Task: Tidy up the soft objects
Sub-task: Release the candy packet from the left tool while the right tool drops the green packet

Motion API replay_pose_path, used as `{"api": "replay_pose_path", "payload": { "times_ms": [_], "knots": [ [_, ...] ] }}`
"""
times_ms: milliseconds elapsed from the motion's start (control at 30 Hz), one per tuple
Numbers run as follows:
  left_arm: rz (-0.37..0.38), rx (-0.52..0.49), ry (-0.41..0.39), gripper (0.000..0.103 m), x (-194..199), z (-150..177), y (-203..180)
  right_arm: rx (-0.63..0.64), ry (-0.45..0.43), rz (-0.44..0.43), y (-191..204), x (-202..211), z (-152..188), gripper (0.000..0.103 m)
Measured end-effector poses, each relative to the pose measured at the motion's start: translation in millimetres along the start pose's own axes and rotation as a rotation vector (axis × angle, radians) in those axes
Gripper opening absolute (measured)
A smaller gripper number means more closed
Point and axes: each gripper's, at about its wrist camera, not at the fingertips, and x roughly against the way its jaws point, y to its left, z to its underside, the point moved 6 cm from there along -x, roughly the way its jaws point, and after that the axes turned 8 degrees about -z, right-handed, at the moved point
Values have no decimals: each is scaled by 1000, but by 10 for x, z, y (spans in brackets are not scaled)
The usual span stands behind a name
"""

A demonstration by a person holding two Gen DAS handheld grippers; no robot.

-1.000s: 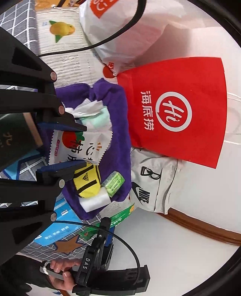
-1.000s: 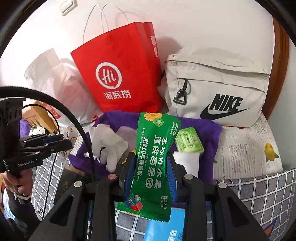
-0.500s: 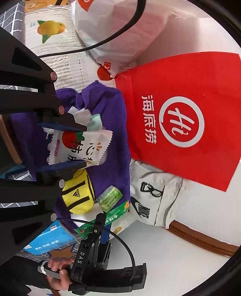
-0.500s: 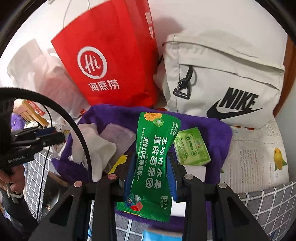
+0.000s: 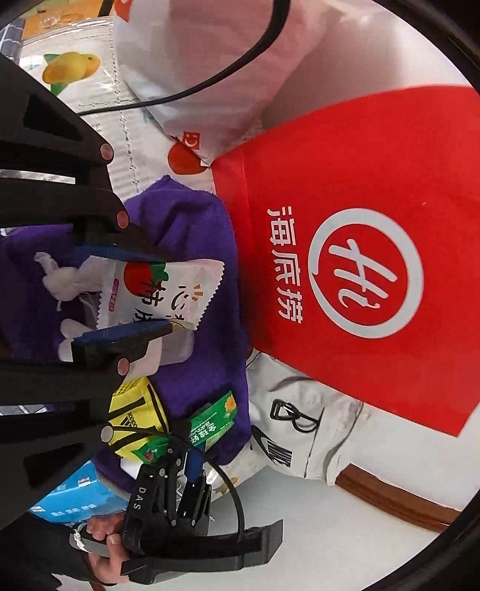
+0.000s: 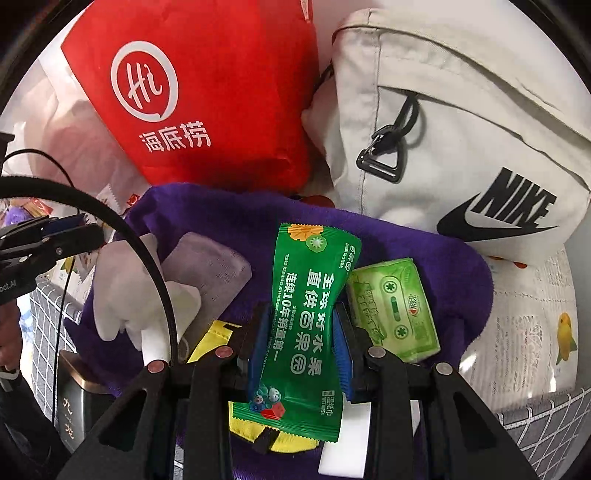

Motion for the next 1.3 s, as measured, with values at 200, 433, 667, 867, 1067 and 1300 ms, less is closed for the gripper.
{"api": "replay_pose_path", "payload": {
  "times_ms": [200,433,667,867,1067,1300],
  "knots": [
    [2,11,48,29,-223,-44,4,-8,53,-8,-21,-189,-23,34],
    [18,-6,93,31,-396,-35,-62,-26,83,-9,-75,-363,-27,35],
    [24,-4,119,56,-429,-19,-95,13,87,5,-36,-392,-70,64],
    [17,14,102,56,-288,-49,-39,9,60,-13,41,-215,-77,65],
    [13,11,87,57,-67,-42,-54,8,28,-25,97,135,90,65],
    [-33,7,62,60,257,-3,-104,22,-18,-35,231,627,458,65]
  ]
}}
